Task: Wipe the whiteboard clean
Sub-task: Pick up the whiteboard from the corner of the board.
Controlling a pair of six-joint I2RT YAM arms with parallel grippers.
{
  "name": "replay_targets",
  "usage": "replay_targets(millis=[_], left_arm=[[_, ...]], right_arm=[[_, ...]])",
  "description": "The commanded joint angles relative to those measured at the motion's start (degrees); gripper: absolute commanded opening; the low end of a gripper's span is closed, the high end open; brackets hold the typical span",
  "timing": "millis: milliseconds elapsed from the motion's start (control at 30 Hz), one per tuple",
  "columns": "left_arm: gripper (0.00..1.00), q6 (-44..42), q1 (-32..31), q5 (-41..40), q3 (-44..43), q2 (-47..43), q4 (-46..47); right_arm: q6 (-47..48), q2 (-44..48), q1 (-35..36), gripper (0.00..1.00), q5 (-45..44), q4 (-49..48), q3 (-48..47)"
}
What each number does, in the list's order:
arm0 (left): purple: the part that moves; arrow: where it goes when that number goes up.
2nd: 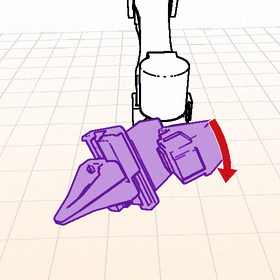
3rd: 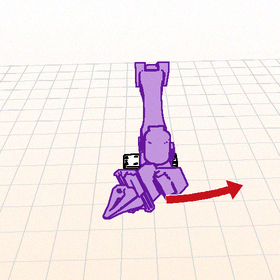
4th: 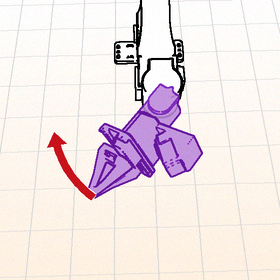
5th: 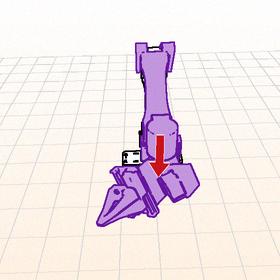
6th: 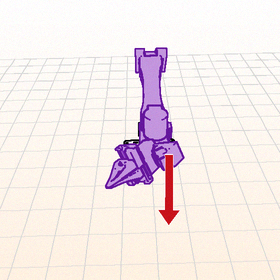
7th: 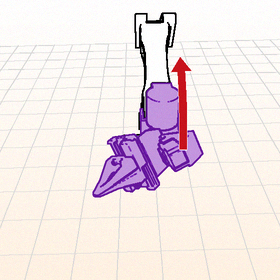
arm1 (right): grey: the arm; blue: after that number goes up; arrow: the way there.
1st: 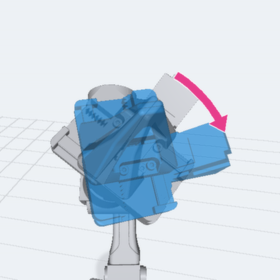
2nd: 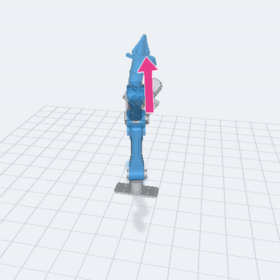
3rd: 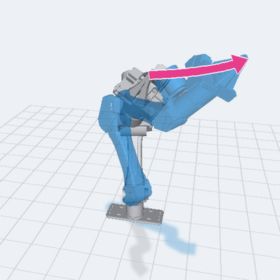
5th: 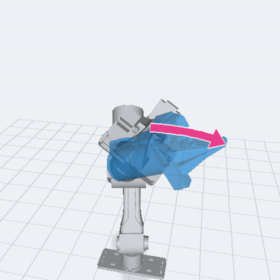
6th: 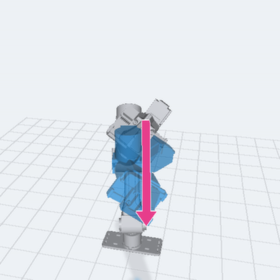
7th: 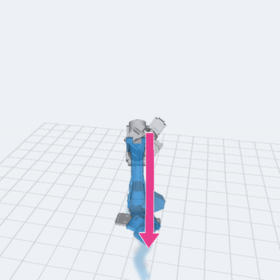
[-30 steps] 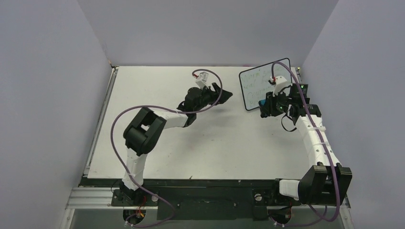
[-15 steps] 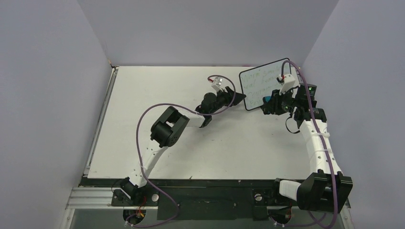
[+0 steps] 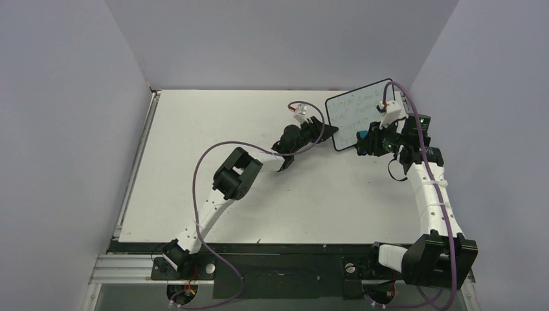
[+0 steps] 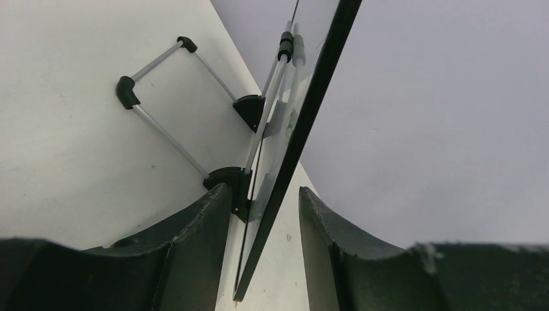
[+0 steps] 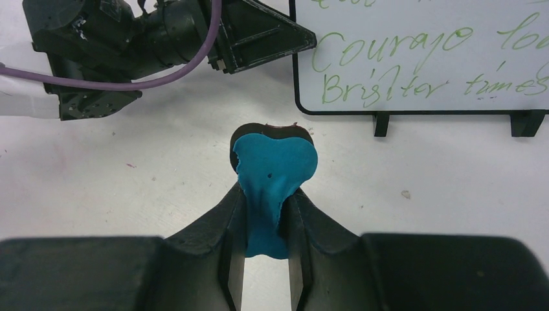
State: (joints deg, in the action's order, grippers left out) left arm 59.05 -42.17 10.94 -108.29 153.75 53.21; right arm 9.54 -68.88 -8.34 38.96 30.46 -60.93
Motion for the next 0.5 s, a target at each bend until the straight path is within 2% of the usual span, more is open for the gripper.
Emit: replay_targets(millis=[0,167,367,433,467], left_arm=[[0.40,-0.17,-0.94,-0.29,-5.19,2.08,-0.60],[0.39,-0.48,-1.50,-0.23,-7.62,3.95,-0.45],[0.32,-0.77,-1.60,-0.10,-8.51,4.99,0.25],[0.24,-1.60,-1.56,0.37,-8.62,4.92,0.88],[0.10,-2.54,-1.50,0.68,-8.61,4.59,1.27]], right_arm=[[-0.31,1.00,-0.62,0.00,1.92,-2.45,0.14],[-0.23,1.19,-1.01,0.00,2.19,-2.42,0.19],[-0.22,1.25,-1.58,0.00,2.97,-2.42,0.26],[-0.22,1.23,-1.67,0.00,3.19,-2.42,0.26],[-0.22,1.26,-1.74,0.00,3.33,-2.35,0.27]])
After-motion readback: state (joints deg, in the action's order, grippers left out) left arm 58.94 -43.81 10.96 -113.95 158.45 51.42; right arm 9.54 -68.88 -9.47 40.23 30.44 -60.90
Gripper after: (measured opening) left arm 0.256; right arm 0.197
